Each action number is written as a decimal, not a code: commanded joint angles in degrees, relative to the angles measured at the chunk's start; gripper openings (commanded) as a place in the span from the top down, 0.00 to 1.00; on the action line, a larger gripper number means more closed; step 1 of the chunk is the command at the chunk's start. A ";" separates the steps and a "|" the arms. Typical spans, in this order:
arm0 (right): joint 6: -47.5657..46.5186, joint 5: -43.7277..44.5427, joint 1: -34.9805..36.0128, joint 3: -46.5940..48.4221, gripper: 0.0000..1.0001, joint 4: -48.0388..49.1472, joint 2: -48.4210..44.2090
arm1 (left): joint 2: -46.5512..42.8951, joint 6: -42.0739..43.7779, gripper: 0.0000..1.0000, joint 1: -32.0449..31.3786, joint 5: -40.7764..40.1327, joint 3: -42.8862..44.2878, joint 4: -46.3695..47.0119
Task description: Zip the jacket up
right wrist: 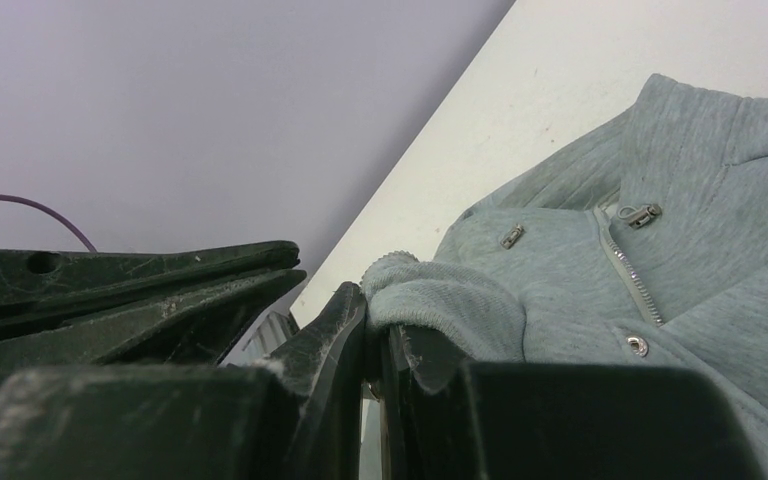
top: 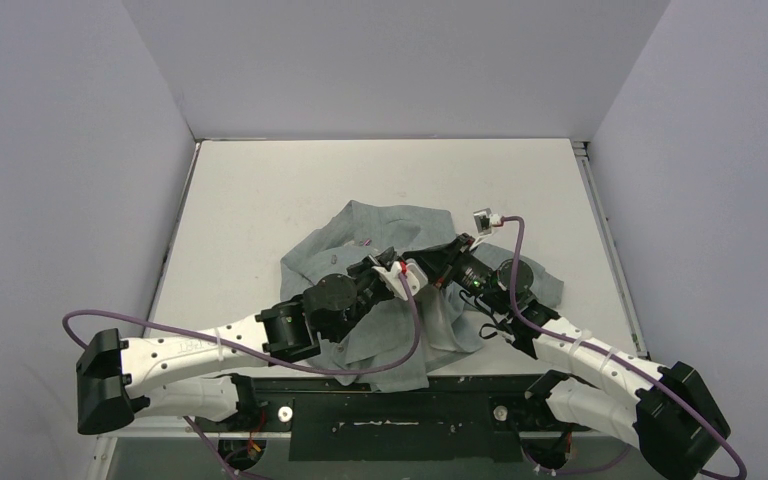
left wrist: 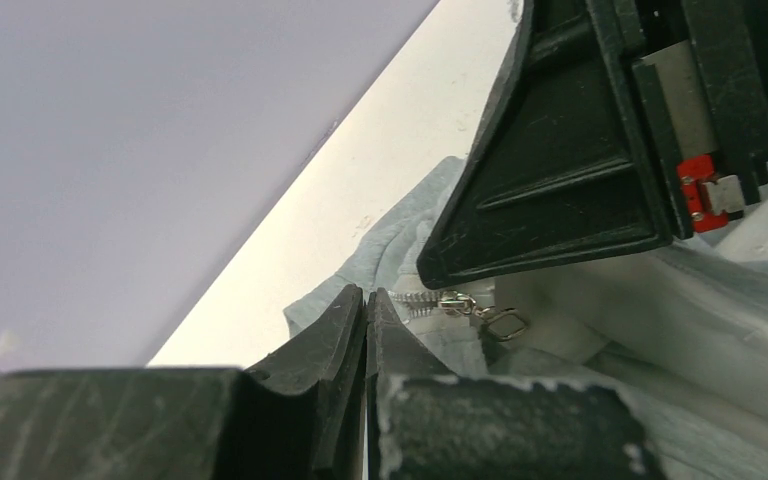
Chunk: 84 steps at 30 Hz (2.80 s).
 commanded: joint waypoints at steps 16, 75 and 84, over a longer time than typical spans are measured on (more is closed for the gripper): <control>0.54 0.02 -0.16 0.23 0.82 4.39 -0.58 | -11.36 -7.01 0.53 1.07 3.41 -7.89 5.01; -25.45 -6.19 -0.16 14.10 0.44 -35.61 -14.74 | -25.42 -60.13 0.33 6.32 -1.96 -16.20 5.60; -23.24 -2.28 -0.16 13.13 0.43 -34.59 -16.94 | -23.67 -108.10 0.32 6.16 -7.29 -17.37 2.02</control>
